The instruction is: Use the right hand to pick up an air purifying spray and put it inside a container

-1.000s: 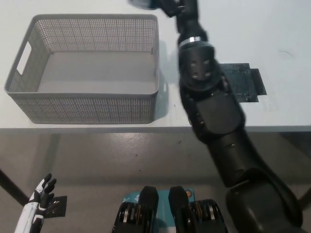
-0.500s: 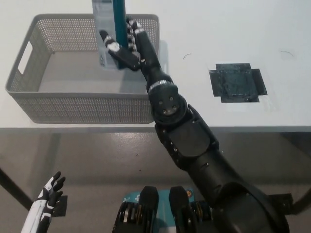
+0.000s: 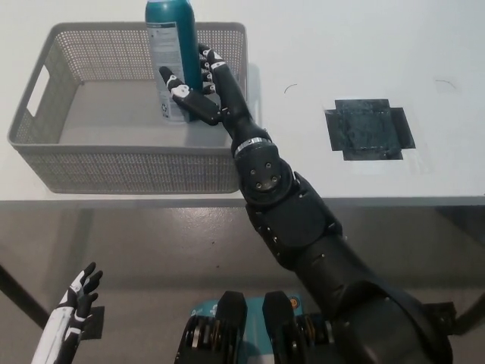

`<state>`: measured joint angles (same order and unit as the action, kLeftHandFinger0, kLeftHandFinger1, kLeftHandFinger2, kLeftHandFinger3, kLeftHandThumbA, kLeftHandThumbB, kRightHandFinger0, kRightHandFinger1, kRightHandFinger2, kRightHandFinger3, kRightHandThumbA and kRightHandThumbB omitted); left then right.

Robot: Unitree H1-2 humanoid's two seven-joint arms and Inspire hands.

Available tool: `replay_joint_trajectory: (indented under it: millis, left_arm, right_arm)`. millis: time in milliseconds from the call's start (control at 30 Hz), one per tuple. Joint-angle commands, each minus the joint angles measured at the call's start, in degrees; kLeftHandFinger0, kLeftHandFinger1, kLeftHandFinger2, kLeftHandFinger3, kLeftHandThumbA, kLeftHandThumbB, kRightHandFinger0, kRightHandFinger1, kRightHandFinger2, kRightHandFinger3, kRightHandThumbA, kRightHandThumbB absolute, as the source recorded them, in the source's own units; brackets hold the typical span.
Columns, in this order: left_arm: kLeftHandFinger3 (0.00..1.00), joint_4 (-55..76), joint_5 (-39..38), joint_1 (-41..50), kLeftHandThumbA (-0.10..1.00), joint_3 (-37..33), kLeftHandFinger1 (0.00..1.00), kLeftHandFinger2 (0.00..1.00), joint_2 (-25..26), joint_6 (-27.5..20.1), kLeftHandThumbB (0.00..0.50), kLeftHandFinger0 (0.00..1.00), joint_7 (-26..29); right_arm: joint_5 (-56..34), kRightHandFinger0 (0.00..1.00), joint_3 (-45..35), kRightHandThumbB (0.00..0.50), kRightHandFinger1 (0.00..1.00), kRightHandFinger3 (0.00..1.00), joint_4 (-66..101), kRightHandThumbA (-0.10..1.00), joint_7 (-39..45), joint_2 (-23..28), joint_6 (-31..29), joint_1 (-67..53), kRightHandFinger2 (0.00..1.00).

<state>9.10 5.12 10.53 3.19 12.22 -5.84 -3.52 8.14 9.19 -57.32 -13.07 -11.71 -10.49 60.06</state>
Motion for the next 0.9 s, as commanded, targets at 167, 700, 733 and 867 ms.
replay_joint_trajectory:
  millis: [167, 700, 733, 867]
  left_arm:
    - [1.0, 1.48, 0.42, 0.92, 1.0, 0.1, 1.0, 1.0, 0.93, -1.24, 0.327, 1.0, -0.29]
    - [1.0, 1.49, 0.61, 2.09, 1.0, 0.47, 1.0, 1.0, 0.89, -0.14, 0.355, 1.0, -0.01]
    - [1.0, 1.38, 0.48, 2.0, 1.0, 0.67, 1.0, 1.0, 1.14, -0.31, 0.354, 1.0, -0.06]
    - [1.0, 0.83, 0.01, 1.57, 1.0, 1.23, 1.0, 1.0, 1.8, -1.12, 0.34, 1.0, -0.19]
  right_arm:
    - [-1.51, 1.0, -0.52, 0.5, 1.0, 1.0, 6.25, 0.47, 6.12, 0.4, 0.12, 1.01, 1.0]
    - [-3.09, 1.0, -1.6, 0.5, 1.0, 1.0, 34.0, 0.64, 13.98, 9.13, 10.5, -4.0, 1.0]
    - [-5.36, 1.0, -3.03, 0.5, 1.0, 1.0, 37.66, 0.59, 14.88, 9.91, 12.74, -4.16, 1.0]
    - [-6.16, 1.0, -5.09, 0.5, 1.0, 1.0, 48.24, 0.58, 16.2, 14.1, 16.69, -5.32, 1.0]
